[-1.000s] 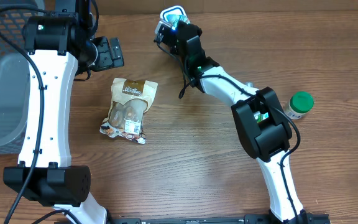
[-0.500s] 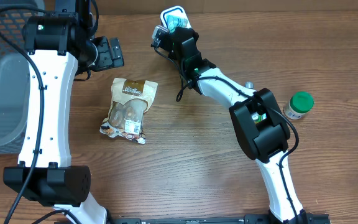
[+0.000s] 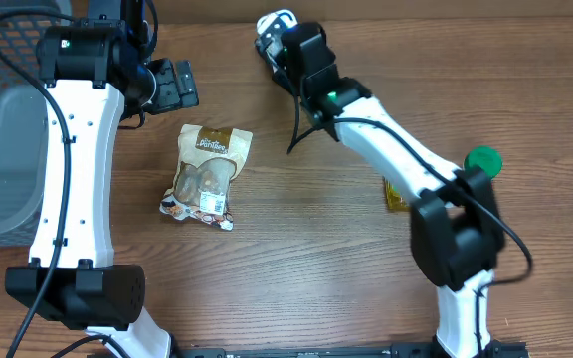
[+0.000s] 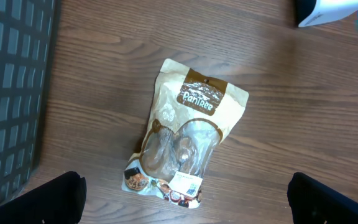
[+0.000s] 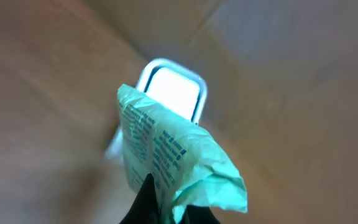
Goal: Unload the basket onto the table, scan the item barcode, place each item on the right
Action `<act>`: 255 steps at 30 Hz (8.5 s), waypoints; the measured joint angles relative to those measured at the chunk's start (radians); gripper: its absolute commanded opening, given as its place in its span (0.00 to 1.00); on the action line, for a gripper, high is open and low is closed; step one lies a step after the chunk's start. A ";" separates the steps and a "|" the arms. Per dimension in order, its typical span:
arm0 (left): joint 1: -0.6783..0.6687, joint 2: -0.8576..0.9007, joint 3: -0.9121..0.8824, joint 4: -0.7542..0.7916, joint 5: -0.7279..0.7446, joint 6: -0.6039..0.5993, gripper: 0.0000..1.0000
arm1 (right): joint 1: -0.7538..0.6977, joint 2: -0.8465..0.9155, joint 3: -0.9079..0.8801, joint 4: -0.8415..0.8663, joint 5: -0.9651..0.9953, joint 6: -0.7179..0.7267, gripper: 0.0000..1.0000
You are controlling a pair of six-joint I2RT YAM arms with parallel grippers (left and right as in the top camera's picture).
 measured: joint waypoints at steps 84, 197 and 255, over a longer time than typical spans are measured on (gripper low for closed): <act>0.000 0.000 0.000 0.000 0.000 0.000 0.99 | -0.096 -0.053 -0.172 -0.769 -0.423 0.908 1.00; 0.000 0.000 0.000 0.000 0.000 0.000 1.00 | -0.071 -0.053 -0.172 -0.660 -0.684 0.906 0.49; 0.000 0.000 0.000 0.000 0.000 0.000 1.00 | 0.200 0.149 -0.175 -0.142 -0.269 1.013 0.04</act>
